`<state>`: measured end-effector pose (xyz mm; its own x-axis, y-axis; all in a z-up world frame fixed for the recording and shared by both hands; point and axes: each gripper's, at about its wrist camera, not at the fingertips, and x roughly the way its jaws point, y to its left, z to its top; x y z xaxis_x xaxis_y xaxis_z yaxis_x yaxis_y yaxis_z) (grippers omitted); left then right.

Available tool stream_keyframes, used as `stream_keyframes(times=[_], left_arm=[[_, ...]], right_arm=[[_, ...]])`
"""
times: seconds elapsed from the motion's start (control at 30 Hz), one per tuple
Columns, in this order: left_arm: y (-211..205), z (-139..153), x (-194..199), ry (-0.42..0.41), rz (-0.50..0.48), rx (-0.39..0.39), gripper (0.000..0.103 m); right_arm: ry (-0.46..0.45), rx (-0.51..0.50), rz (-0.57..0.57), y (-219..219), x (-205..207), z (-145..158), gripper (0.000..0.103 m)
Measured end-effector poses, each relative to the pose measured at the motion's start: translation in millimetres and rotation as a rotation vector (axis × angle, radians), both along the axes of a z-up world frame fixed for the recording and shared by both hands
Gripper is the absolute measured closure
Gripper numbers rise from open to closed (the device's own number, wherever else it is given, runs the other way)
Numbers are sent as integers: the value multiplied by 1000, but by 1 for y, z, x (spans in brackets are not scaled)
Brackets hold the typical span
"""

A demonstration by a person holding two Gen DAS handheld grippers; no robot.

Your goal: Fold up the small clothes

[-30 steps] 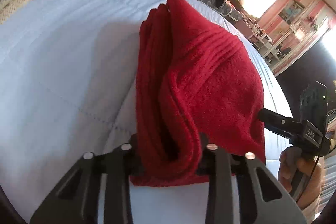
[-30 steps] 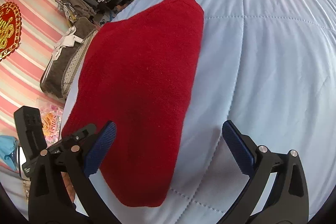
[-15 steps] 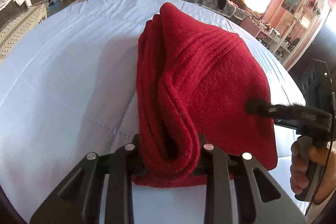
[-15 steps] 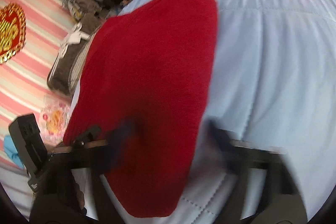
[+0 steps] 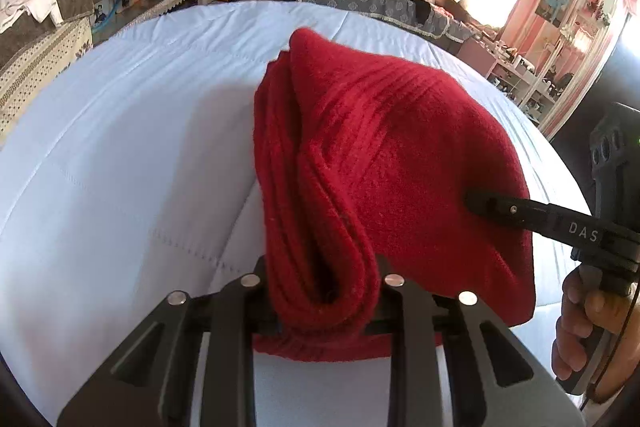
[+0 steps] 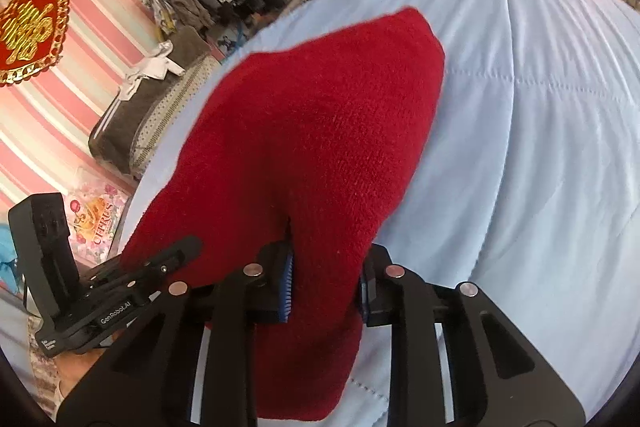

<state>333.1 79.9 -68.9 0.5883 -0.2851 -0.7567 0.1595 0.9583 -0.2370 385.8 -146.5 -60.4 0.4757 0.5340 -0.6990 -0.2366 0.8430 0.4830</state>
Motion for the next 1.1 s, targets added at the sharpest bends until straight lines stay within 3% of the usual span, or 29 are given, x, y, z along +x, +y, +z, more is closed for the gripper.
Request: stream_keyframes(times=[0.33, 0.63, 0.77, 0.97, 1.07, 1.1], left_arm=[[-50, 41, -7, -78, -73, -11, 78], [-181, 55, -27, -112, -193, -76, 78], [-250, 38, -61, -108, -230, -67, 78], [-300, -15, -92, -16, -206, -39, 78], [-296, -24, -105, -28, -172, -19, 70], [-294, -26, -108, -29, -168, -14, 67]], right_arm=[[-137, -49, -22, -51, -25, 52, 79], [-196, -148, -116, -184, -74, 81, 79], [-172, -164, -160, -255, -116, 62, 79], [-55, -159, -191, -311, -150, -1, 77], [-41, -189, -199, -313, -161, -20, 63], [-43, -203, -211, -310, -164, -22, 51]])
